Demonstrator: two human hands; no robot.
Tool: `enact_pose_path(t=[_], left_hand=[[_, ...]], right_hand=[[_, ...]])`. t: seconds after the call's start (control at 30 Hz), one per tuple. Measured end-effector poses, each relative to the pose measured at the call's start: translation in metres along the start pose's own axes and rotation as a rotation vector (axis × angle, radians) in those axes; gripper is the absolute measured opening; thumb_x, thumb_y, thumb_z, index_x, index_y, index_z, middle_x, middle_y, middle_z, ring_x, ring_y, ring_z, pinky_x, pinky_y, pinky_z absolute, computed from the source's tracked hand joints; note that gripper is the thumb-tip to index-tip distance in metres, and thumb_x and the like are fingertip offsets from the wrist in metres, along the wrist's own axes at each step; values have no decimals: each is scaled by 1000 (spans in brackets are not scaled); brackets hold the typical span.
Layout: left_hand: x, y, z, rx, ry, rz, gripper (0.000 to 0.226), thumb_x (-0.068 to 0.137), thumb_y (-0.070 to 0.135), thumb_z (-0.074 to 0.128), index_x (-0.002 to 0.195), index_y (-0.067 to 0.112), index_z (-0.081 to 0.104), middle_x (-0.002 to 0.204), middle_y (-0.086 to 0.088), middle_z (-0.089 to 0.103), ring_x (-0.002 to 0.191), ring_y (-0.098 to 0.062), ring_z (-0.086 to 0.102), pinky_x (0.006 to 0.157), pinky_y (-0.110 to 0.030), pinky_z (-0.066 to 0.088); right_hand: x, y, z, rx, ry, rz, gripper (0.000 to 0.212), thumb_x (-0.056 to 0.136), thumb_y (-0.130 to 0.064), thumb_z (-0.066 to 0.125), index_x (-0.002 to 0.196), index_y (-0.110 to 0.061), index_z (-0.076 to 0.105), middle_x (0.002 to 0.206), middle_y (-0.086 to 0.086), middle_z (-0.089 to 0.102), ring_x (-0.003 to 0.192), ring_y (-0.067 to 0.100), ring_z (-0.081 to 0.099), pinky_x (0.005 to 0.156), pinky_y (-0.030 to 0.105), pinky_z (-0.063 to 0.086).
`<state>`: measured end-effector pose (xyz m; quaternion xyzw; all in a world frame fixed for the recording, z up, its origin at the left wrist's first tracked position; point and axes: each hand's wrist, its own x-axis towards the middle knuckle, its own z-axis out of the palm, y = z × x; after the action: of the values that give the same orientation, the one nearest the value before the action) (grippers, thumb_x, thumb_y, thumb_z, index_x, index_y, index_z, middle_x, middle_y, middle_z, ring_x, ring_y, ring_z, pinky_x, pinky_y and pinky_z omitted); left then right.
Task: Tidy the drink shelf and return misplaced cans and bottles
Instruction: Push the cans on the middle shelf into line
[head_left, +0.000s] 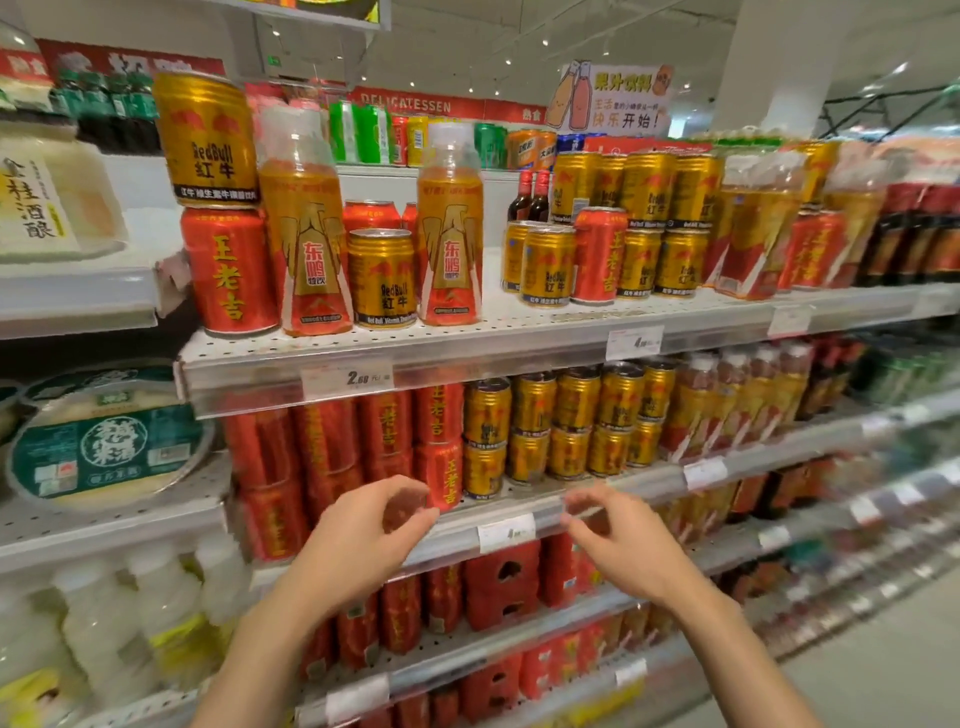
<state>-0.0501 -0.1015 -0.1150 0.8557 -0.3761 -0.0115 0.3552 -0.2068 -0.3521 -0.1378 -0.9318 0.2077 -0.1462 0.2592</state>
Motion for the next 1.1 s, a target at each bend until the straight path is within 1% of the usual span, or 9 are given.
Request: enact_pose_path(t=[0.07, 0.23, 0.33, 0.4, 0.5, 0.57, 0.7, 0.87, 1.1], left_hand=[[6, 10, 13, -7, 0, -13, 26, 93, 46, 67, 115, 34, 71, 100, 26, 71, 93, 11, 64, 86, -14, 50], [34, 56, 49, 8, 43, -33, 21, 92, 45, 68, 109, 34, 72, 96, 23, 74, 92, 5, 68, 90, -27, 55], [57, 98, 70, 14, 67, -14, 19, 94, 44, 66, 111, 37, 70, 96, 22, 73, 92, 5, 67, 88, -24, 54], [73, 126, 83, 25, 100, 20, 16, 95, 41, 66, 110, 38, 69, 94, 21, 72, 90, 4, 67, 84, -23, 53], [95, 158, 99, 30, 195, 33, 16, 93, 38, 68, 109, 36, 69, 89, 20, 72, 85, 0, 68, 78, -23, 53], [106, 174, 107, 69, 260, 44, 16, 93, 39, 68, 109, 35, 68, 85, 20, 71, 82, -1, 67, 75, -23, 53], [125, 201, 107, 205, 410, 49, 15, 91, 39, 70, 104, 33, 65, 78, 19, 66, 74, -1, 62, 73, -34, 55], [146, 214, 91, 342, 519, 18, 24, 86, 47, 73, 92, 33, 55, 67, 18, 61, 70, -13, 64, 65, -35, 52], [164, 207, 77, 380, 489, -20, 39, 84, 61, 70, 70, 26, 59, 63, 10, 69, 68, -12, 68, 69, -39, 57]], right_hand=[[2, 24, -8, 9, -32, 22, 34, 96, -51, 56, 124, -33, 63, 113, -19, 67, 96, -2, 64, 86, 22, 53], [19, 84, -52, 31, -28, 34, 26, 97, -49, 56, 118, -36, 65, 105, -24, 67, 88, -6, 63, 78, 19, 53], [36, 117, -91, 29, -9, 11, 23, 98, -48, 55, 115, -37, 65, 100, -25, 64, 84, -4, 63, 69, 17, 51], [48, 136, -117, 39, 18, -11, 22, 98, -44, 56, 116, -35, 66, 100, -26, 64, 87, -3, 62, 72, 17, 49], [70, 156, -151, 27, 97, -78, 22, 98, -39, 59, 114, -29, 70, 99, -21, 67, 93, 4, 64, 84, 29, 54], [84, 163, -168, 10, 150, -143, 18, 97, -37, 60, 110, -30, 71, 98, -19, 67, 94, 7, 64, 83, 29, 52], [111, 158, -193, 5, 258, -313, 14, 96, -34, 61, 106, -28, 69, 99, -16, 65, 92, 7, 62, 79, 25, 48], [138, 129, -205, 24, 407, -546, 15, 92, -29, 67, 102, -18, 68, 90, -9, 59, 80, 9, 57, 71, 15, 42], [169, 94, -194, -105, 374, -635, 26, 90, -42, 68, 102, -19, 70, 94, -6, 56, 86, 12, 59, 73, 29, 54]])
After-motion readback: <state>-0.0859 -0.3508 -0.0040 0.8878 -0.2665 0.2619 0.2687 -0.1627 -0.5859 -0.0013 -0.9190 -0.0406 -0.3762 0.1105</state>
